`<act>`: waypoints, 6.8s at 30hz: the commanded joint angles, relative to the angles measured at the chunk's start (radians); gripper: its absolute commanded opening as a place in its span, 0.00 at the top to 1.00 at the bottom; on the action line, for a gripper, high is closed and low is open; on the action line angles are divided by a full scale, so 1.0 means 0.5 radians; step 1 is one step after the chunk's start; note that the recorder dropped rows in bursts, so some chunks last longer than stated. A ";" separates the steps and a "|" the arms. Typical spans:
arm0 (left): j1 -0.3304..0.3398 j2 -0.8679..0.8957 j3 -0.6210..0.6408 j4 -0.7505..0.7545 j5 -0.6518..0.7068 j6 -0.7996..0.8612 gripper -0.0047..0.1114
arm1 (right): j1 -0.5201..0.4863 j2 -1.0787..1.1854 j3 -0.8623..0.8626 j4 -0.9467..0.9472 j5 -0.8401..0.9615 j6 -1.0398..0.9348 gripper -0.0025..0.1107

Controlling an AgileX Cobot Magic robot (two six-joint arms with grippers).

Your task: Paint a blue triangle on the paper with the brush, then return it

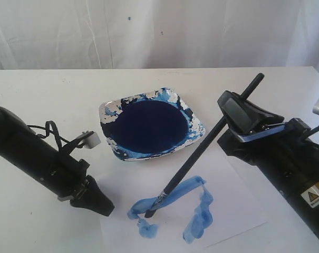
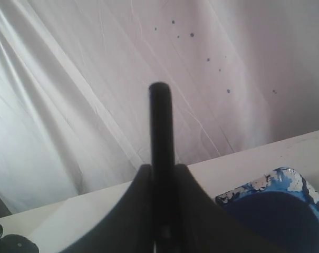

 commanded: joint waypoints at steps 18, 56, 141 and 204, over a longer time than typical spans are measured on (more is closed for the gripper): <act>-0.008 0.066 0.008 0.104 -0.040 -0.120 0.96 | -0.001 0.307 -0.307 0.010 0.012 -0.014 0.98; -0.008 0.066 0.008 0.174 -0.071 -0.125 0.96 | -0.001 0.058 -0.303 -0.166 0.785 -0.123 0.98; -0.008 0.066 0.008 0.218 -0.124 -0.128 0.96 | -0.005 -2.045 -0.303 -1.226 3.823 0.695 0.98; -0.008 0.066 0.008 0.232 -0.142 -0.128 0.96 | -0.005 -1.479 -0.345 -2.599 3.247 1.827 0.98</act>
